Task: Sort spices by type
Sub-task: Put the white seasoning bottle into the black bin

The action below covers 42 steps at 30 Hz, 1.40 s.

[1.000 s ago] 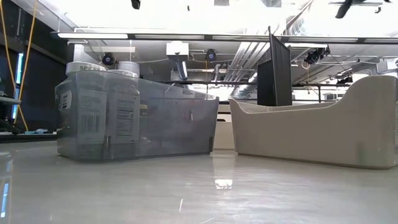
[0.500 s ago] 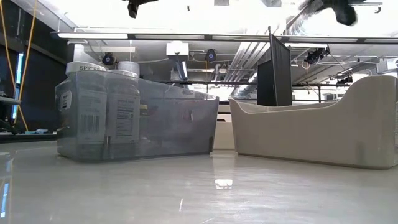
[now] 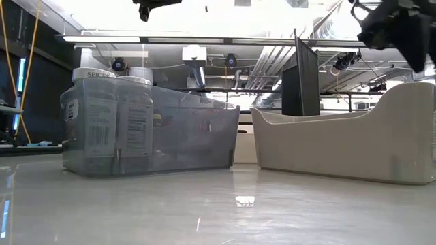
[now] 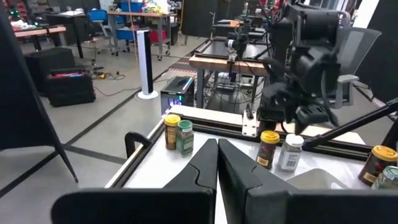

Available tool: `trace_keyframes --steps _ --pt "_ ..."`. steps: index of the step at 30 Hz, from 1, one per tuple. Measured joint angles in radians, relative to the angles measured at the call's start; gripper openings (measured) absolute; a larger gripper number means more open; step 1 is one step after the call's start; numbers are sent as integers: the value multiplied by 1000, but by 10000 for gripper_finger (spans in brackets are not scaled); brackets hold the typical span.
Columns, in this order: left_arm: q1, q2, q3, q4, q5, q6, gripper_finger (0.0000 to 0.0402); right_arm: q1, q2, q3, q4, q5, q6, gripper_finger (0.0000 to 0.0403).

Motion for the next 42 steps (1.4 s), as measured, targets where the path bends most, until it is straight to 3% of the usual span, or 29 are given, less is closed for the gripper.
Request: trace_keyframes --steps 8,17,31,38,42 --pt "-1 0 0 0 2 8 0 108 -3 -105 15 -6 156 252" --pt "-2 0 0 0 2 11 0 137 -4 -145 151 37 108 252" --pt "-2 0 0 0 2 -16 0 139 -10 -148 130 61 70 252" --pt "-3 0 0 0 2 -42 0 176 0 -148 188 112 432 252" --pt "-3 0 0 -1 2 -32 0 227 25 -148 101 115 592 252"
